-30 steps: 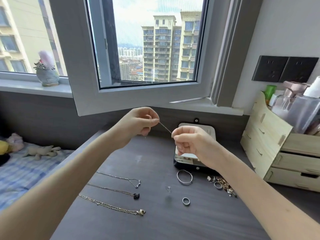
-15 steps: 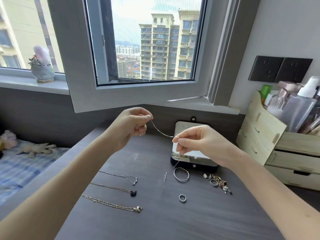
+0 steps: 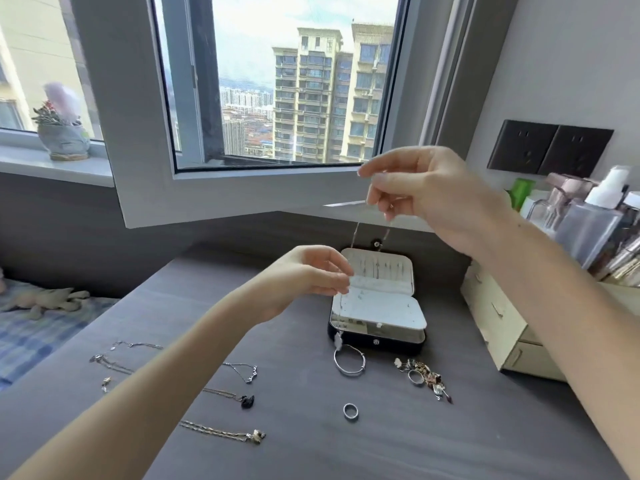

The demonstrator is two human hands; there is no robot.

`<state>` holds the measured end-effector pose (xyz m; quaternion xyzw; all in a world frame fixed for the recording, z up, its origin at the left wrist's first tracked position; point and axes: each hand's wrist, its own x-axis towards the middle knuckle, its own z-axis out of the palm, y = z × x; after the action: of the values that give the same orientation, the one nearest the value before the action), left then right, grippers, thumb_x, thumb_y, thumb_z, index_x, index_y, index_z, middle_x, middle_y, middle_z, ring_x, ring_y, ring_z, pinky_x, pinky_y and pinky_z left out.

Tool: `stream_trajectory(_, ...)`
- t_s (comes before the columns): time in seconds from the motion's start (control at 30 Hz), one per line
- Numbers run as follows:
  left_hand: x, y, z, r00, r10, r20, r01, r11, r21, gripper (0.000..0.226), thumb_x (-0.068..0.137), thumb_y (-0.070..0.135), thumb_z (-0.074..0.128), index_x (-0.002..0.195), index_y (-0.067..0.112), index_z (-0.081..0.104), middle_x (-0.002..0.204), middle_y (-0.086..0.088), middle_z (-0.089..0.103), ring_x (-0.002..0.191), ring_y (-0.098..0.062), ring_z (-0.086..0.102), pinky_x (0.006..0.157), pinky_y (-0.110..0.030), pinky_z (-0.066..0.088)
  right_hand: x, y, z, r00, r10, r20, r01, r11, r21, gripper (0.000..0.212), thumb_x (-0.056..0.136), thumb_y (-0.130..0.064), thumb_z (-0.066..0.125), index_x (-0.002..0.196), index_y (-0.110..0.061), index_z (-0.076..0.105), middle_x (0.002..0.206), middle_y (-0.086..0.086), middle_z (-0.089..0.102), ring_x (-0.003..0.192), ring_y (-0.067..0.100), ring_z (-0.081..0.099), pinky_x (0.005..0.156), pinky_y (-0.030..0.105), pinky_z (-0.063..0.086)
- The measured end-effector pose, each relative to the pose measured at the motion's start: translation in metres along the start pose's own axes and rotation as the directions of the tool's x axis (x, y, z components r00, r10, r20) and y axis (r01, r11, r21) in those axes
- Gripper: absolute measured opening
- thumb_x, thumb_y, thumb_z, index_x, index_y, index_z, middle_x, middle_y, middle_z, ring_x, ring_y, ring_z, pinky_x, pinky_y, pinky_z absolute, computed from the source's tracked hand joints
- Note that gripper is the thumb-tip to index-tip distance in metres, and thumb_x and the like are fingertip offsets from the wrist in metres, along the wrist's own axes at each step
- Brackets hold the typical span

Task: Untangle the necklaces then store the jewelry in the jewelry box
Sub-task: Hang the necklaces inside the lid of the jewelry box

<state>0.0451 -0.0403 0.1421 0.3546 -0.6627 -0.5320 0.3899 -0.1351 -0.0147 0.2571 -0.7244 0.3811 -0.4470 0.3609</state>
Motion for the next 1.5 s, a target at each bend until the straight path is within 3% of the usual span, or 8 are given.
stream_trajectory(0.17, 0.031, -0.01, 0.002, 0.985, 0.011, -0.17, 0.02, 0.983, 0.181, 0.027, 0.074, -0.005, 0.053, 0.091, 0.012, 0.068, 0.085, 0.005, 0.067, 0.082, -0.009, 0.063, 0.066, -0.011, 0.044, 0.026, 0.004, -0.009, 0.995, 0.029, -0.095, -0.031, 0.999, -0.024, 0.014, 0.088, 0.001, 0.056, 0.094, -0.003, 0.068, 0.072, 0.009, 0.067, 0.06, 0.013, 0.059, 0.058, 0.024, 0.053)
stream_trajectory(0.3, 0.07, -0.036, 0.005, 0.94, 0.086, -0.331, 0.139, 0.787, 0.6, 0.044, 0.078, -0.007, 0.039, 0.101, 0.017, 0.068, 0.086, 0.009, 0.061, 0.085, -0.014, 0.056, 0.058, -0.013, 0.04, 0.055, 0.015, -0.018, 0.988, 0.038, -0.15, -0.039, 0.999, -0.007, 0.016, 0.087, 0.004, 0.054, 0.095, 0.001, 0.067, 0.071, 0.011, 0.066, 0.055, 0.013, 0.058, 0.055, 0.024, 0.052)
stream_trajectory(0.43, 0.112, -0.073, 0.006, 0.954, 0.14, -0.265, 0.153, 0.533, 0.832, 0.048, 0.081, -0.002, 0.039, 0.12, 0.015, 0.061, 0.122, 0.001, 0.06, 0.107, -0.023, 0.05, 0.086, -0.027, 0.04, 0.087, 0.028, -0.032, 0.976, 0.032, -0.214, -0.035, 0.999, -0.012, 0.017, 0.086, 0.004, 0.053, 0.091, -0.002, 0.068, 0.071, 0.01, 0.066, 0.055, 0.013, 0.059, 0.054, 0.024, 0.052)
stream_trajectory(0.67, 0.147, -0.116, 0.01, 0.964, 0.152, -0.219, 0.163, 0.317, 0.934, 0.04, 0.086, 0.011, 0.041, 0.121, 0.022, 0.055, 0.118, 0.004, 0.053, 0.097, -0.022, 0.045, 0.073, -0.025, 0.033, 0.133, 0.062, -0.05, 0.964, 0.058, -0.258, -0.066, 0.998, -0.023, 0.018, 0.087, 0.004, 0.051, 0.095, -0.001, 0.067, 0.073, 0.011, 0.066, 0.056, 0.014, 0.059, 0.055, 0.025, 0.052)
stream_trajectory(0.83, 0.156, -0.13, 0.014, 0.962, 0.116, -0.248, 0.167, 0.468, 0.868, 0.027, 0.083, 0.004, 0.037, 0.104, 0.007, 0.053, 0.111, -0.006, 0.046, 0.092, -0.024, 0.041, 0.078, -0.03, 0.036, 0.155, 0.089, -0.048, 0.964, 0.086, -0.252, -0.088, 0.996, 0.006, 0.016, 0.089, 0.006, 0.05, 0.094, 0.0, 0.065, 0.071, 0.01, 0.064, 0.056, 0.014, 0.06, 0.061, 0.028, 0.057)
stream_trajectory(1.03, 0.151, -0.136, 0.015, 0.914, 0.272, -0.302, 0.07, 0.626, 0.777, 0.021, 0.079, -0.005, 0.038, 0.09, 0.006, 0.053, 0.096, -0.002, 0.042, 0.087, -0.022, 0.039, 0.077, -0.032, 0.038, 0.173, 0.106, -0.042, 0.957, 0.108, -0.27, -0.096, 0.994, 0.057, 0.017, 0.089, 0.007, 0.049, 0.092, 0.0, 0.064, 0.072, 0.011, 0.064, 0.059, 0.016, 0.061, 0.062, 0.03, 0.058)
stream_trajectory(1.27, 0.144, -0.139, 0.014, 0.838, 0.39, -0.382, -0.032, 0.733, 0.679, 0.024, 0.074, -0.01, 0.038, 0.077, 0.004, 0.058, 0.084, 0.002, 0.042, 0.08, -0.017, 0.042, 0.067, -0.012, 0.03, 0.179, 0.108, -0.042, 0.952, 0.114, -0.283, -0.089, 0.991, 0.1, 0.017, 0.088, 0.008, 0.049, 0.093, 0.0, 0.064, 0.072, 0.012, 0.063, 0.059, 0.018, 0.061, 0.061, 0.03, 0.057)
stream_trajectory(1.5, 0.142, -0.137, 0.016, 0.827, 0.398, -0.398, -0.055, 0.76, 0.648, 0.03, 0.065, -0.002, 0.03, 0.074, 0.004, 0.058, 0.079, 0.001, 0.039, 0.076, -0.017, 0.04, 0.065, -0.014, 0.031, 0.165, 0.126, -0.033, 0.968, 0.141, -0.21, -0.133, 0.99, 0.051, 0.016, 0.089, 0.007, 0.049, 0.096, 0.002, 0.063, 0.073, 0.013, 0.064, 0.06, 0.018, 0.062, 0.064, 0.031, 0.059)
